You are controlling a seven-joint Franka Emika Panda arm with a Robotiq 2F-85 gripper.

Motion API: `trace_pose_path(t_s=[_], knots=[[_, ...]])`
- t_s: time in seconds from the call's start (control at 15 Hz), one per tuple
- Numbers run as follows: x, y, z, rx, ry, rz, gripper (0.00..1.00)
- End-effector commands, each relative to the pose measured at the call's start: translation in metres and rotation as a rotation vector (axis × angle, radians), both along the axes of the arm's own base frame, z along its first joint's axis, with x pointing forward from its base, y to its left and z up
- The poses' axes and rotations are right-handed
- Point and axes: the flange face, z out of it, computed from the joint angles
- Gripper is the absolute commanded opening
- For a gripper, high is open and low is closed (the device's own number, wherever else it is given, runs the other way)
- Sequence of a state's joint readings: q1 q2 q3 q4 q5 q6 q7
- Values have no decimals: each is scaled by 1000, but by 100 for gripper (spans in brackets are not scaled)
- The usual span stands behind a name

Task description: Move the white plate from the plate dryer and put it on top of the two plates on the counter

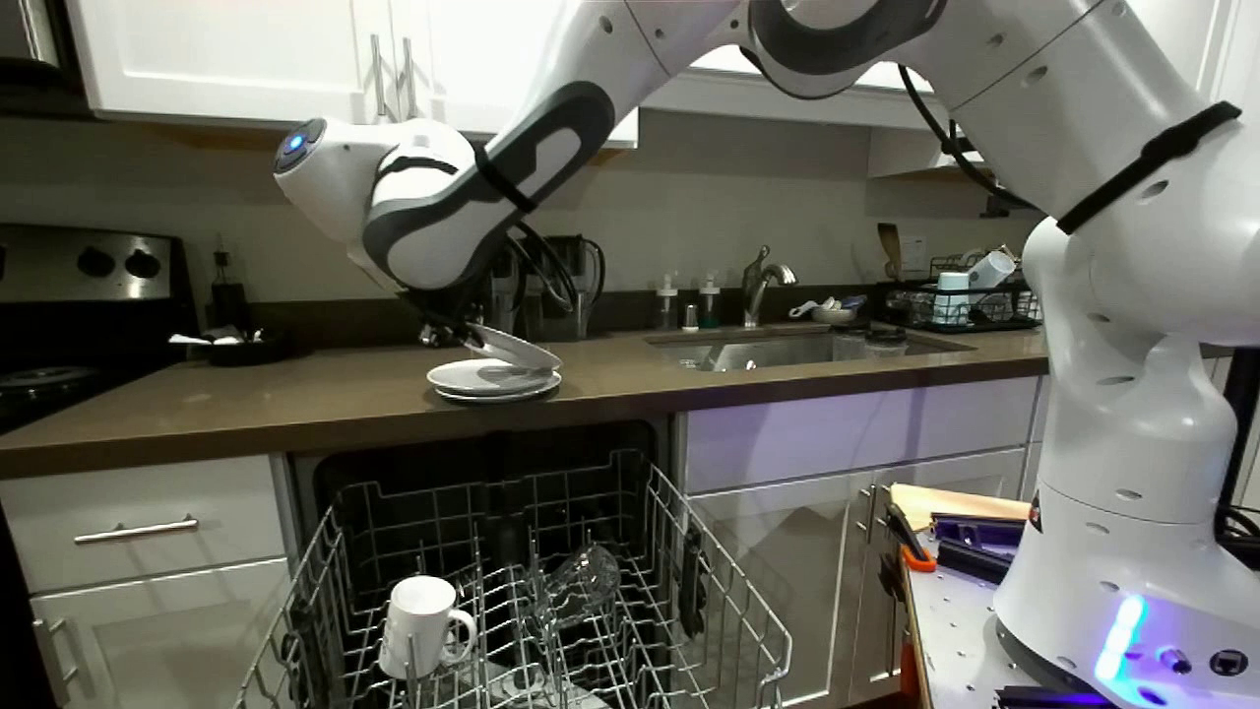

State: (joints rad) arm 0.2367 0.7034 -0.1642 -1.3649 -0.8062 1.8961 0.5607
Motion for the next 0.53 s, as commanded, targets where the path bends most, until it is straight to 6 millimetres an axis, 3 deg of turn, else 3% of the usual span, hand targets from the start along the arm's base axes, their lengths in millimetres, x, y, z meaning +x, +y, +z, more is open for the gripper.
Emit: trace_pose_path(t_s=[0.0, 0.47], knots=[[10, -10, -3, -38, -25, -13, 5], [19, -7, -6, -87, -47, -7, 5]])
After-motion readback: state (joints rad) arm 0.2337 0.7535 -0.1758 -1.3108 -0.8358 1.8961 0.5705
